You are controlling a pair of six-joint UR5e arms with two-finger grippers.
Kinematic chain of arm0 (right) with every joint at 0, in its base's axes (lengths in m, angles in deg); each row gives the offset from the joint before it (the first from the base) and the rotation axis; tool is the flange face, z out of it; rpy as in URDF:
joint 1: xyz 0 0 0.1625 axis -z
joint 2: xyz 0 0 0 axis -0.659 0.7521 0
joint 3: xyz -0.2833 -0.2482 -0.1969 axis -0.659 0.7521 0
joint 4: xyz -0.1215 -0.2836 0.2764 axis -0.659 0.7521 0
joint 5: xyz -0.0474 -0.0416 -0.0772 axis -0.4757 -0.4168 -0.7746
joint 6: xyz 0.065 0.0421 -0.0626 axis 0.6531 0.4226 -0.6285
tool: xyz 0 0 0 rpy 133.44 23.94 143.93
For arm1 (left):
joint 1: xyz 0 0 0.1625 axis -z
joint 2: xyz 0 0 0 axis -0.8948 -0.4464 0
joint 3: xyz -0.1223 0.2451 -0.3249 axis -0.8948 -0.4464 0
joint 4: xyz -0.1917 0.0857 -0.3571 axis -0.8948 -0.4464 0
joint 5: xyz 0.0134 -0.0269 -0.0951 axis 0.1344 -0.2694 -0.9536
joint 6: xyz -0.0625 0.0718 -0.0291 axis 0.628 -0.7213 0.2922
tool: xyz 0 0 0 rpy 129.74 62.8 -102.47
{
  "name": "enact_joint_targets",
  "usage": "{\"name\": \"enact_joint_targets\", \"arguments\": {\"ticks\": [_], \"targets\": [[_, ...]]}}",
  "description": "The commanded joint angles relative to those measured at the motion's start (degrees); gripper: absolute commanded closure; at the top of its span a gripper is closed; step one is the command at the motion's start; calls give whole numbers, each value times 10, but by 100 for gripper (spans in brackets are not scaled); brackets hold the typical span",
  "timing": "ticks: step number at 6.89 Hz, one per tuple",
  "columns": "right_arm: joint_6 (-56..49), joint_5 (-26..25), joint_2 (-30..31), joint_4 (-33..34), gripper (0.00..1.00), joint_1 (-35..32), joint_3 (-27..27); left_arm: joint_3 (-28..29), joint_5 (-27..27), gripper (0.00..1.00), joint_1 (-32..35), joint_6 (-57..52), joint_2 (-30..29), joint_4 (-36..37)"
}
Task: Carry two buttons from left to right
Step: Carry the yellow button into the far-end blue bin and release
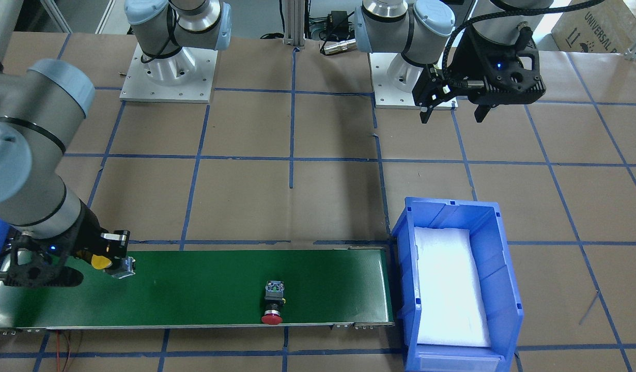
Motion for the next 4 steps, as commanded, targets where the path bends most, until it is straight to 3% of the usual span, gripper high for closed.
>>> {"name": "enact_joint_targets", "arguments": {"ticks": [1,4], "targets": [[-96,-18,75,-64,91,80,0,0,-1,0,-4,-4,0,1],[-269,-41,86,-65,90,232,14,0,1,0,-4,-4,0,0]]}}
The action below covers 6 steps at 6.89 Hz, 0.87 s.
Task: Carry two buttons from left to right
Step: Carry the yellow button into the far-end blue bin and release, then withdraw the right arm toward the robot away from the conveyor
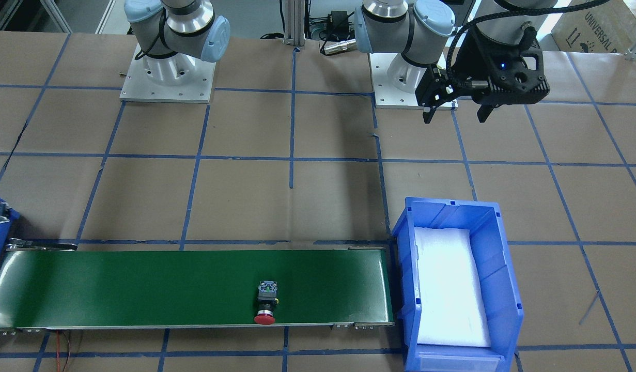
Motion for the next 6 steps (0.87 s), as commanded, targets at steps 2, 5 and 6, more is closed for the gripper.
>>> {"name": "enact_joint_targets", "arguments": {"ticks": [2,5,6], "targets": [[-76,-1,-9,8,87,91,6,0,1,0,0,0,1,0],[-102,4,-60,47,86,128,31,0,0,0,1,-1,1,0],[-134,3,-75,86,87,129,28,0,1,0,0,0,1,0]]}}
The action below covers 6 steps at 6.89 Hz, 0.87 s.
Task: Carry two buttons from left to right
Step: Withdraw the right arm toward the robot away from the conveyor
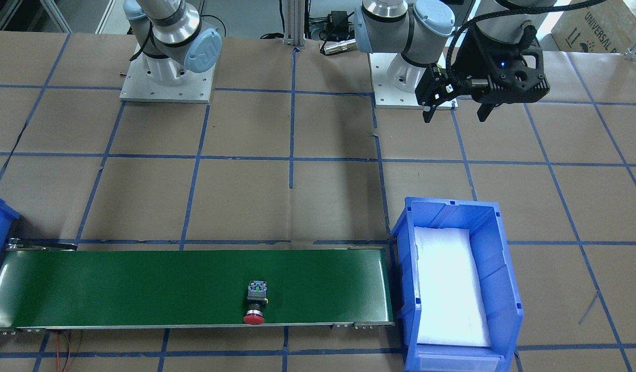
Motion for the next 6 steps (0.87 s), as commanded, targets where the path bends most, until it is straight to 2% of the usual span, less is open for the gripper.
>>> {"name": "enact_joint_targets", "arguments": {"ticks": [1,5,6], "targets": [[-33,-1,-41,56,87,5,-1,0,1,0,-1,0,0,0],[-84,-6,-122,145,88,23,-6,-1,-1,0,-1,0,0,1],[-86,-7,-126,153,88,30,-17,-1,-2,0,-1,0,0,0]]}}
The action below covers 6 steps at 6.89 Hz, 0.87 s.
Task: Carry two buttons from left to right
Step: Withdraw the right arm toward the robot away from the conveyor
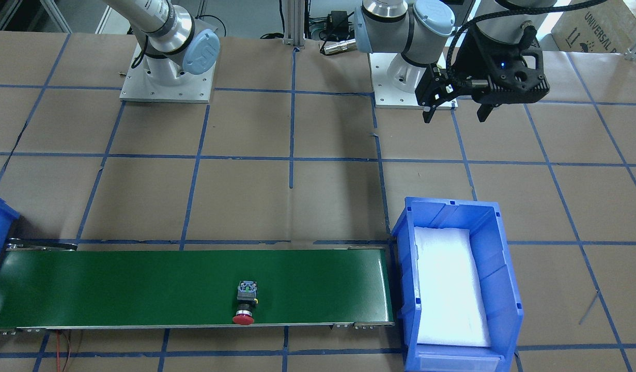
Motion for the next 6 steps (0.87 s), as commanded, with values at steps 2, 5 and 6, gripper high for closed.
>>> {"name": "enact_joint_targets", "arguments": {"ticks": [2,5,6], "targets": [[-1,-9,-20,66,87,8,-44,0,-1,0,0,0,0,0],[6,-10,-20,106,86,8,-70,0,-1,0,1,0,0,0],[6,-10,-18,106,84,8,-69,1,0,0,1,0,0,0]]}}
